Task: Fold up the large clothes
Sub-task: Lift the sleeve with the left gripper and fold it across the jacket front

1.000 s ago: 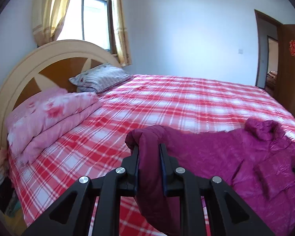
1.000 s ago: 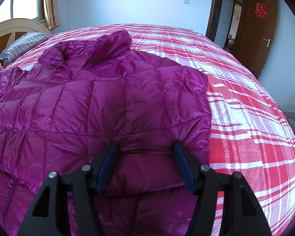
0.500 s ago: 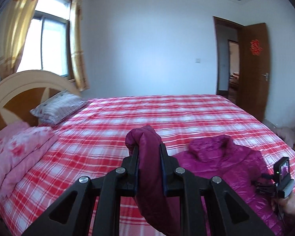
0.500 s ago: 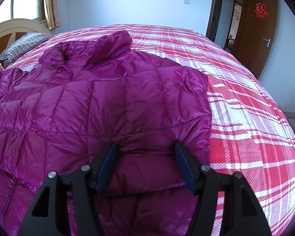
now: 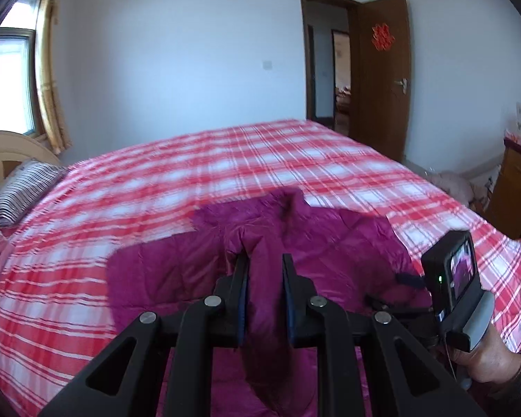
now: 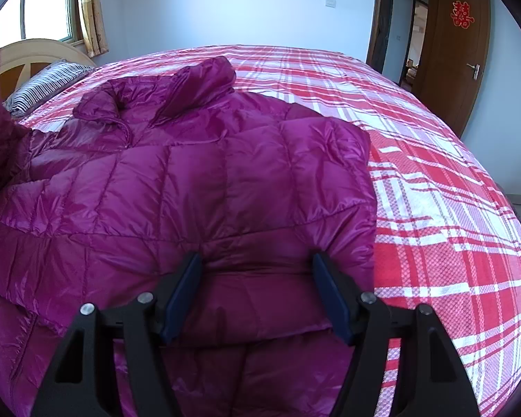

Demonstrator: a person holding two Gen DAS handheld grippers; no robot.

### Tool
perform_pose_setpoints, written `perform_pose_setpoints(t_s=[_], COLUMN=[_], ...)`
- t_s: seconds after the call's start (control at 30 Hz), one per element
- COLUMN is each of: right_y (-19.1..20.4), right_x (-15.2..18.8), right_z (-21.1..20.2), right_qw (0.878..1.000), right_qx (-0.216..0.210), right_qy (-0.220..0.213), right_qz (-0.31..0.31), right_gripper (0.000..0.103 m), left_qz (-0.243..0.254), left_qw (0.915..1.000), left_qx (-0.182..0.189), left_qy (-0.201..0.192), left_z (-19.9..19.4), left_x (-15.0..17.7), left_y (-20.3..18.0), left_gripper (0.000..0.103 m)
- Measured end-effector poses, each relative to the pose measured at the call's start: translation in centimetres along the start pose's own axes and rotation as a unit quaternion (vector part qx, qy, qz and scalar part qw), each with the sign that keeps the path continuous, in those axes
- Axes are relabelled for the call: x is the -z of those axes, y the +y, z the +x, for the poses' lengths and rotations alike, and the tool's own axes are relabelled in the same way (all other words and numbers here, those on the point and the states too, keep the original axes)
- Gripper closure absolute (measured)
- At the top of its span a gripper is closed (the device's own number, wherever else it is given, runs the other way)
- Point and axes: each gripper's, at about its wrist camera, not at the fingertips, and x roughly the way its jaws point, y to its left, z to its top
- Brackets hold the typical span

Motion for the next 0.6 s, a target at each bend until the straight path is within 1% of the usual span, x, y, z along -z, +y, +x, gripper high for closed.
perform_pose_setpoints(t_s=[0.1, 0.17, 0.27, 0.3, 0.33, 0.4, 0.43, 0.47, 0.5, 0.53, 0.57, 0.6], right_y=[-0.1, -0.4, -0.6, -0.6, -0.6, -0.6, -0.6, -0.7, -0.7, -0.7, -0.7, -0.7], right_x=[0.0, 0.0, 0.0, 0.0, 0.0, 0.0, 0.0, 0.0, -0.1, -0.1, -0.1, 0.0], right_z=[0.0, -0.1, -0.1, 0.0, 0.0, 0.0, 0.0, 0.0, 0.0, 0.1, 0.1, 0.0], right_qw=[1.0, 1.0, 1.0, 1.0, 1.0, 0.999, 0.999, 0.999, 0.999, 0.999, 0.999, 0.999], right_qx=[-0.005, -0.014, -0.024, -0.024, -0.024, -0.025, -0.026, -0.028, -0.029, -0.029, -0.028, -0.028], right_qy=[-0.003, -0.006, -0.008, -0.008, -0.009, -0.009, -0.009, -0.01, -0.01, -0.011, -0.01, -0.01], right_qz=[0.004, 0.011, 0.017, 0.017, 0.017, 0.017, 0.019, 0.02, 0.021, 0.021, 0.02, 0.019], right_gripper=[0.032, 0.03, 0.029, 0.029, 0.029, 0.029, 0.029, 0.029, 0.029, 0.029, 0.029, 0.029], left_qz=[0.012, 0.02, 0.032, 0.041, 0.045, 0.051, 0.056, 0.059, 0.062, 0.061, 0.058, 0.056], left_qw=[0.9995, 0.9992, 0.9981, 0.9974, 0.9973, 0.9976, 0.9979, 0.9979, 0.9979, 0.998, 0.9977, 0.997], left_qx=[0.01, 0.004, 0.011, 0.003, 0.004, 0.015, 0.019, 0.02, 0.018, 0.009, -0.002, -0.011], left_qy=[0.026, 0.035, 0.051, 0.059, 0.058, 0.044, 0.029, 0.019, 0.005, -0.016, -0.036, -0.053], left_z=[3.0, 4.4, 6.3, 6.6, 6.5, 5.7, 4.8, 4.2, 3.2, 2.1, 1.2, 0.2], left_x=[1.7, 2.6, 3.5, 3.5, 3.5, 3.1, 2.6, 2.4, 2.0, 1.7, 1.5, 1.4], left_y=[-2.8, -3.8, -5.6, -6.3, -6.7, -7.4, -7.7, -7.7, -7.6, -7.1, -6.4, -5.5], left_gripper=[0.085, 0.085, 0.085, 0.085, 0.084, 0.083, 0.078, 0.059, 0.044, 0.019, 0.011, 0.011])
